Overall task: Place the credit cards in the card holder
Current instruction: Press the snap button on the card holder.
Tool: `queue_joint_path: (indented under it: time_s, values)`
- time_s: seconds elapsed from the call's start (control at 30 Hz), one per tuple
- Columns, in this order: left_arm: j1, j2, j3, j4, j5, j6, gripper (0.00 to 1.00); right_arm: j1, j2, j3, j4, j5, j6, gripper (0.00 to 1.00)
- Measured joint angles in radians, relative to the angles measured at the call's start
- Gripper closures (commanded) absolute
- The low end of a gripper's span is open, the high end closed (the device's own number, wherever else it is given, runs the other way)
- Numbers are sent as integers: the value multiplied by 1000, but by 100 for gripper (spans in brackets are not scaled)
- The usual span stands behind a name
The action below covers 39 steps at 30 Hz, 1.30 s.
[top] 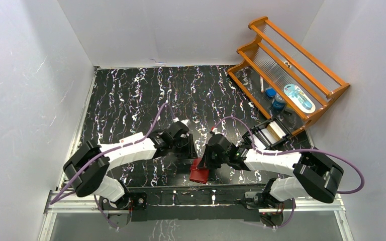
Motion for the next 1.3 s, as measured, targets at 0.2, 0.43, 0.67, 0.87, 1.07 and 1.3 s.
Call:
queue_joint_path:
  time_s: [0.2,0.43,0.67,0.87,1.07,1.3]
  values:
    - [0,104,4,59,59,32,78,0,-7,-1,-11,5,-7,100]
    - [0,119,3,51,32,24,78,0,0,-6,-6,19,-19,100]
    - [0,93,-8,38,18,9,78,1,3,-6,-2,20,-34,100]
    - [0,38,-11,2,-8,0,78,19,10,4,-10,42,-53,100]
    - [0,-29,-22,-16,-19,-15,80,56,6,4,-3,98,-72,100]
    - [0,-113,-86,-29,-18,-40,80,95,-18,-33,34,166,-65,100]
